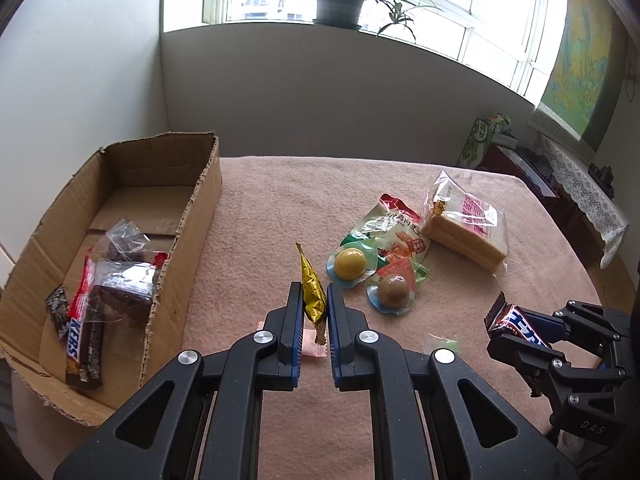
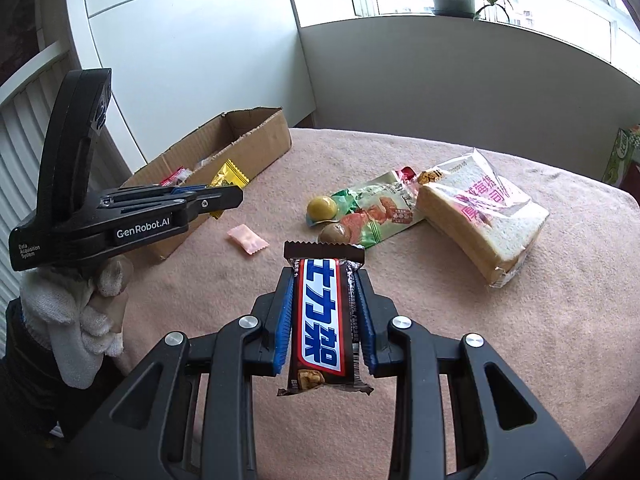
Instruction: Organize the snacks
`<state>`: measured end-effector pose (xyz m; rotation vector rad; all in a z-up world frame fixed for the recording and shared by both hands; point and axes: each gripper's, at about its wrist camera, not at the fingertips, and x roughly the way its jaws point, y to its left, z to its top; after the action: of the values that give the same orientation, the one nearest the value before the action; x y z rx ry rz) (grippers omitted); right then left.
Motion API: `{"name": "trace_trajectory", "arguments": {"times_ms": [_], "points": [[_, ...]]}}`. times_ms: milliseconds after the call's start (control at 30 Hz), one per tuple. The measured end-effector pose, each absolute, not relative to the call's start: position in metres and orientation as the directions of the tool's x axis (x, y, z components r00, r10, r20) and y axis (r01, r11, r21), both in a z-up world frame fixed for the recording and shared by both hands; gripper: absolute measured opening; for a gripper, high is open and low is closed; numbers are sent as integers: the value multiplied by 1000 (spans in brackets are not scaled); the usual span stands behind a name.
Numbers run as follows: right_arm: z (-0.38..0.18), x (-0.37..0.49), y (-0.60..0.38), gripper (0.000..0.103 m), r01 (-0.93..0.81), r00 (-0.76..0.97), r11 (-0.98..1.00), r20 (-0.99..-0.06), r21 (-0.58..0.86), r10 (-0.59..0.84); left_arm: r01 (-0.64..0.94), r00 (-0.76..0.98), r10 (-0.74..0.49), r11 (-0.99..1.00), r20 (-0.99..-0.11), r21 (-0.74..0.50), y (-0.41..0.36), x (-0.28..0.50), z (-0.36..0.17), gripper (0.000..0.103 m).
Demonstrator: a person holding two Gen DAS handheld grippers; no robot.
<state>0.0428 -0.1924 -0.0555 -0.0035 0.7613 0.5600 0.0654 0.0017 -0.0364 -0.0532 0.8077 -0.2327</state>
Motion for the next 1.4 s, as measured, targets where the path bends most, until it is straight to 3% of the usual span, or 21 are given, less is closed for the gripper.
{"name": "trace_trajectory", "arguments": {"times_ms": [533, 933, 1400], "points": [[-20, 81, -111, 29, -539, 571, 812, -612, 225, 548, 103, 745, -182, 982, -642, -159, 59, 42, -16, 10], [-25, 117, -43, 29, -573, 540, 794, -635, 204, 553, -14, 761, -115, 981, -638, -194, 124, 39, -23, 10], [-27, 139, 4, 30, -589, 512, 777, -640, 224, 572, -60, 755, -81, 980, -650, -191, 150, 42, -32, 10]]}}
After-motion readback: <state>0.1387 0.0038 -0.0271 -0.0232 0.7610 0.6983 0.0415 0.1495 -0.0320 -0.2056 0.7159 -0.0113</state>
